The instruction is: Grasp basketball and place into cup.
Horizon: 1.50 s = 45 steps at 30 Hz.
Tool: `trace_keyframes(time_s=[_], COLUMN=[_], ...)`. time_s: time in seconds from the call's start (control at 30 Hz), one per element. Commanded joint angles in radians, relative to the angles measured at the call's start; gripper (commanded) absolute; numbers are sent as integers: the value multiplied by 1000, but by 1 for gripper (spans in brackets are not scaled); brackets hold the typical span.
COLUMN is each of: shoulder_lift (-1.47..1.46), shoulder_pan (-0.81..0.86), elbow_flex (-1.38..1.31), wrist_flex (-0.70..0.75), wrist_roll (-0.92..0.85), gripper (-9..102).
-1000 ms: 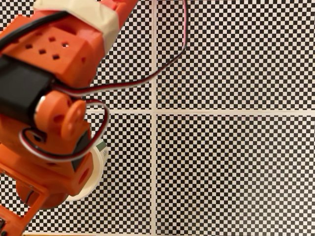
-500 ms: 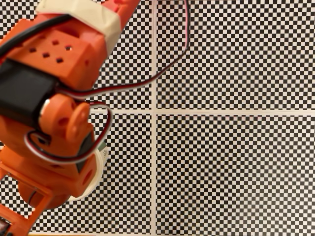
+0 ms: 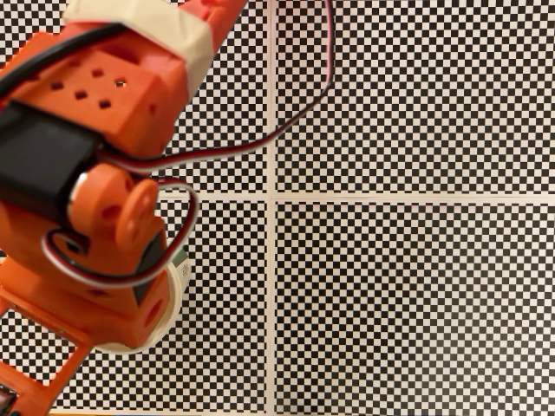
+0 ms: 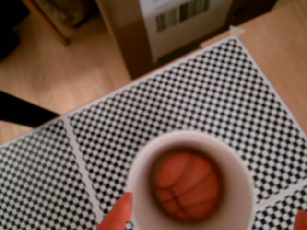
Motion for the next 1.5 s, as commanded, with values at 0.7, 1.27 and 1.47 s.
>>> trace_keyframes(time_s=[0.7,1.27,1.47], shoulder_lift=[164,1068,1381], shoulder_pan=[-100,-264,-305], elbow_flex=[-181,761,1098], wrist_flex=[284,281,222], wrist_roll=[-11,43,54], gripper=[40,36,36])
